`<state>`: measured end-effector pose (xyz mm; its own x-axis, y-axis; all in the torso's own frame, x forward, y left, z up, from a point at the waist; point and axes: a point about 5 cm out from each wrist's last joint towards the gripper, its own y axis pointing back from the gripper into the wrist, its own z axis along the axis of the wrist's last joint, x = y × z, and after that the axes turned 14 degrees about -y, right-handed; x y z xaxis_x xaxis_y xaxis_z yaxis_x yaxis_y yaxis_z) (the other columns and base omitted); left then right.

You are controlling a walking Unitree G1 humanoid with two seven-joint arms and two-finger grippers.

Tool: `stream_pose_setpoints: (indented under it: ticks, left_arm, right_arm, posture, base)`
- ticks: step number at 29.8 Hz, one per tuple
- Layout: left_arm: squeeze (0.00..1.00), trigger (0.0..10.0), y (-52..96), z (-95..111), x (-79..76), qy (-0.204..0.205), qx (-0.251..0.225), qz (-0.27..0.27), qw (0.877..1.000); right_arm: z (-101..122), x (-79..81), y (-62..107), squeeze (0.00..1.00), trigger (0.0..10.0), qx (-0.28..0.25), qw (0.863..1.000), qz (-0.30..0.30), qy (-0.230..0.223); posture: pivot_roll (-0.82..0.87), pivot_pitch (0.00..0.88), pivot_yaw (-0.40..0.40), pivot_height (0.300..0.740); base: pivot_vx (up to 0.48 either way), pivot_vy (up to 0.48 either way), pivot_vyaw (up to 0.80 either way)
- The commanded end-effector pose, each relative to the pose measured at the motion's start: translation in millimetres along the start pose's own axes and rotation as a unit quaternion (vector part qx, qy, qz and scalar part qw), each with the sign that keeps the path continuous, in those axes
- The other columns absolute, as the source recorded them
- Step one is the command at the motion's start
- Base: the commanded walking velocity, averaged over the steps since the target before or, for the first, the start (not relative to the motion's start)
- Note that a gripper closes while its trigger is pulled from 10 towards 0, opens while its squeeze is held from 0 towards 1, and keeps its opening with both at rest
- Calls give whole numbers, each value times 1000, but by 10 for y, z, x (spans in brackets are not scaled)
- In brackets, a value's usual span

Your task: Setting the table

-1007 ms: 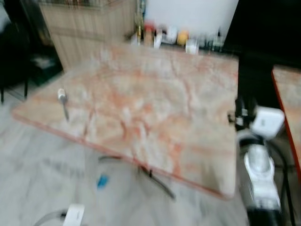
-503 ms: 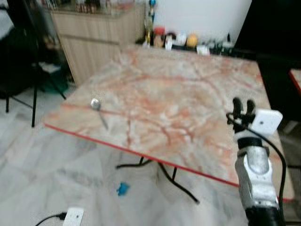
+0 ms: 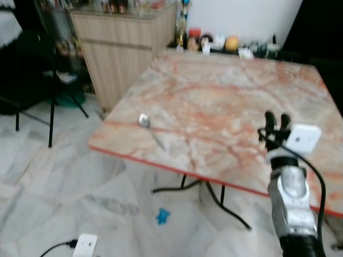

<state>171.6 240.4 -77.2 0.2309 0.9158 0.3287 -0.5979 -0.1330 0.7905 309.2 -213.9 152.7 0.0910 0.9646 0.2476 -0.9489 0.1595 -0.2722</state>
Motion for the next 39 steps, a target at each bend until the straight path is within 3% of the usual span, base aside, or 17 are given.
stream_pose_setpoints:
  ticks: [1, 11, 29, 39]
  left_arm:
    - [0, 10000, 21, -100, 8, -4, 20, -2, 1000]
    - [0, 10000, 23, -105, 32, -2, 20, 1, 1000]
    - [0, 10000, -21, 63, -117, 0, 1, -11, 1000]
    - [0, 10000, -28, 88, -111, -2, -1, -11, 1000]
  right_arm:
    - [44, 89, -39, 0, 10000, -9, 1000, 14, -7]
    - [41, 91, -38, 0, 10000, -8, 1000, 15, -7]
    - [26, 96, -33, 0, 10000, -4, 1000, 18, -5]
    - [35, 133, -23, 0, 10000, -7, 999, 32, 2]
  posture:
    - [128, 13, -25, 740]
    - [129, 18, -25, 740]
    - [130, 17, -25, 740]
    - [130, 20, -25, 740]
  base:
    - [0, 480, 0]
    - [0, 435, 0]
    - [0, 0, 0]
    - [299, 0, 354]
